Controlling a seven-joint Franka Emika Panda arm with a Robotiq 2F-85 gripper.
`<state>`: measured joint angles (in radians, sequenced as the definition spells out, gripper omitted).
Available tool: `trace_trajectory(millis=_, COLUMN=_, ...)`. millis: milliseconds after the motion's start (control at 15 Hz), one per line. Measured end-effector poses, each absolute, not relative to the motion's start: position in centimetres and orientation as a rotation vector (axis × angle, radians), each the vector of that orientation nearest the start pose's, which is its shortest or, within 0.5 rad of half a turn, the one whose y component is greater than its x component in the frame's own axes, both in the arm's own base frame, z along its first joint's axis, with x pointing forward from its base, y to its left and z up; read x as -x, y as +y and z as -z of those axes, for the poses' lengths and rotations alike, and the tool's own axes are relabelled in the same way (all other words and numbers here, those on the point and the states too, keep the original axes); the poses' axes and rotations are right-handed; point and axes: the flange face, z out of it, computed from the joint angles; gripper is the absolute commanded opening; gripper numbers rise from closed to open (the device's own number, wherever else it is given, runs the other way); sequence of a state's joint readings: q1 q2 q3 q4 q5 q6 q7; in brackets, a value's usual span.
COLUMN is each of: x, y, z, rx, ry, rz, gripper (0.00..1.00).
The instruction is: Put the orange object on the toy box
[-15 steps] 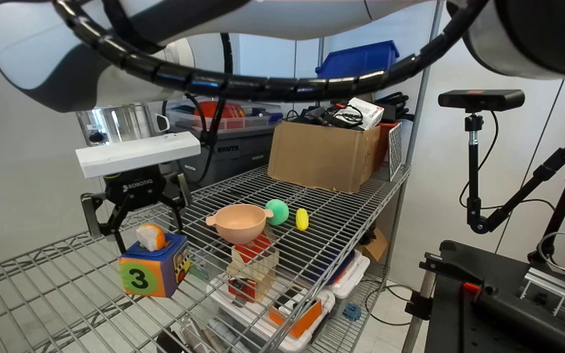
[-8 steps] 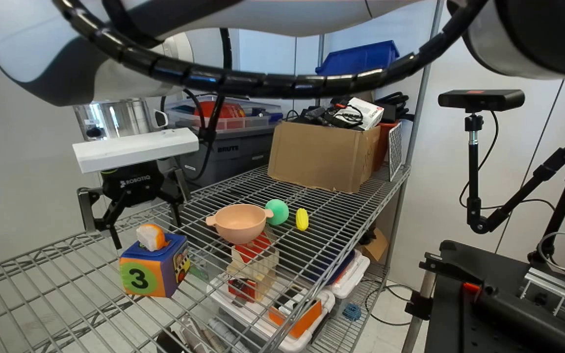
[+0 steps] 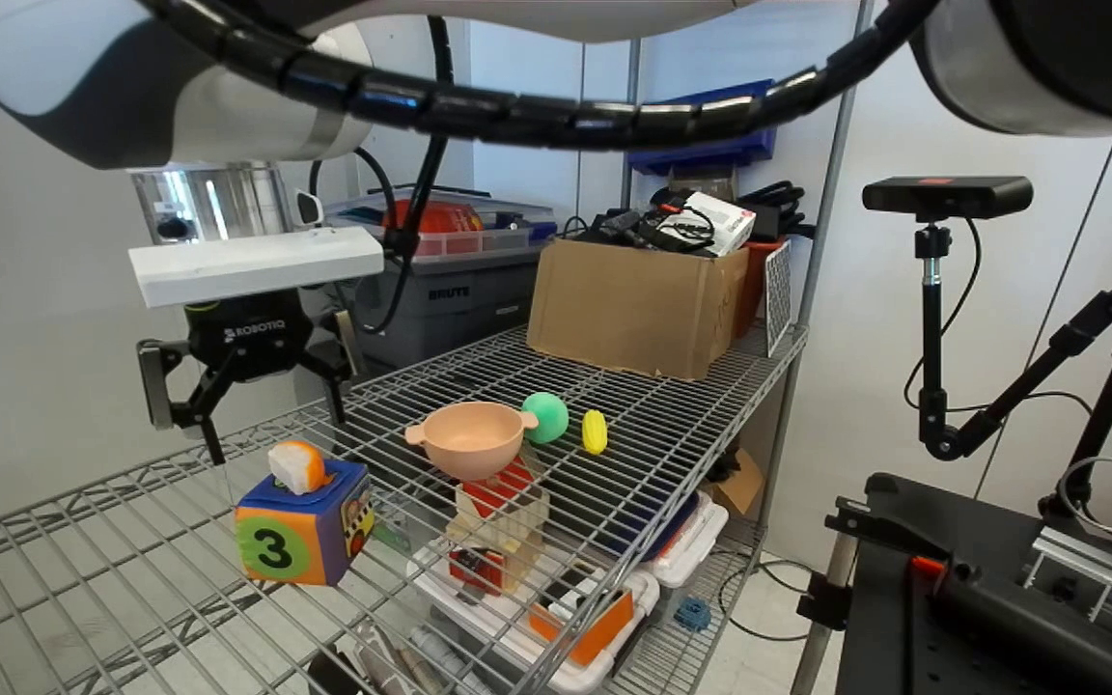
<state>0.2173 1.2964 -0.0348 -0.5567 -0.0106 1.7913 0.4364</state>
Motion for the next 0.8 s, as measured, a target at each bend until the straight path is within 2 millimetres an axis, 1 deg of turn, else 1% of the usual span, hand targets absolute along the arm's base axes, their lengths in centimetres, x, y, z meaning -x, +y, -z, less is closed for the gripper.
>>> trace_trajectory(millis=400, x=-79.1, y=16.2, z=-22.9, rx=3.162, ry=0.338, rz=0.036, gripper=1.00)
trace_trajectory(millis=600, x=-79.2, y=16.6, z=-23.4, rx=3.151, ry=0.325, rz=0.074, gripper=1.00)
trace_trajectory(millis=800, x=-79.2, y=16.9, z=-23.4, rx=3.147, ry=0.320, rz=0.076, gripper=1.00)
